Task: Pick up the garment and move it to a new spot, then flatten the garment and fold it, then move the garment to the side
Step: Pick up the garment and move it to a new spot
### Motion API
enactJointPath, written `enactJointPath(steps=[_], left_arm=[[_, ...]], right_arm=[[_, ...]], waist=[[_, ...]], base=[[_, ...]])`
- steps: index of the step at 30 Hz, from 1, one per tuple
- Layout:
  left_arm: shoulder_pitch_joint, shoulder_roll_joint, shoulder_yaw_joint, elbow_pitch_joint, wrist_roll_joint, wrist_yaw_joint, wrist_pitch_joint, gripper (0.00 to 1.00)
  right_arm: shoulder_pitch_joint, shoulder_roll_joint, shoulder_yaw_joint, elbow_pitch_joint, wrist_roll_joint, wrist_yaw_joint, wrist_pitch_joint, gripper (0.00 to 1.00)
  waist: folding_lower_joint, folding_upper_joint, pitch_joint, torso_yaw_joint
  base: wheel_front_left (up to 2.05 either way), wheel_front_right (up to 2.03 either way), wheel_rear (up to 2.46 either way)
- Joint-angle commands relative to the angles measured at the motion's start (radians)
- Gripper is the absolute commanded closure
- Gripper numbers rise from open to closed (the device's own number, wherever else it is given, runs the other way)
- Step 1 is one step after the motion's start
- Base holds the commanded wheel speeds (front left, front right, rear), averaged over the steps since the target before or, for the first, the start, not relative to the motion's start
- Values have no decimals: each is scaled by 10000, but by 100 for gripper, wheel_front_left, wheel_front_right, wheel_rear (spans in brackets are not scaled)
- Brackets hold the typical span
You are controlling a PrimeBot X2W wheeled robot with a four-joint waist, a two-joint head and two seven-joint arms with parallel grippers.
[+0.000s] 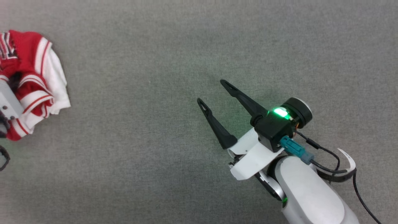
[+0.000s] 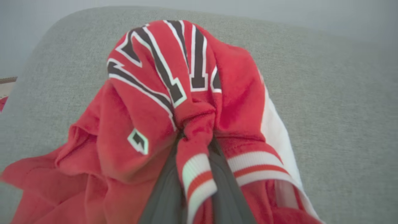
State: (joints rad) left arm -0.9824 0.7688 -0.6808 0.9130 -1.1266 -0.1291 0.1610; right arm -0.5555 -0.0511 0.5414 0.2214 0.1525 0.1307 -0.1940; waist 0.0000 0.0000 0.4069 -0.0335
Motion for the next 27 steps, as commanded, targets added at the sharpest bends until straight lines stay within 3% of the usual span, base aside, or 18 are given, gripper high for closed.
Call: enactJointPath(steps=[1,7,15,27], left_arm=[[-67,18,-40,-42,-24,-22,-48,100],[-360,51,-670,-1002,-305,-22,-154,100],[-753,154,-1659,-3460,-823,-22,337,100],[-1116,-671,-3085,-6373,-1273,-22,1541,100]], right_arm=[[199,4,-29,35,38,1,-33,0],[435,3,-366,270,224,1,-252,0],[861,6,-1387,230,341,1,-511,0],[1832,11,-3450,-444,515,1,-705,0]], waist=[[0,0,-288,61],[0,0,-785,-96],[0,0,-1275,-668],[0,0,-1208,-1660]], base=[[0,0,0],[0,0,0],[0,0,0],[0,0,0]])
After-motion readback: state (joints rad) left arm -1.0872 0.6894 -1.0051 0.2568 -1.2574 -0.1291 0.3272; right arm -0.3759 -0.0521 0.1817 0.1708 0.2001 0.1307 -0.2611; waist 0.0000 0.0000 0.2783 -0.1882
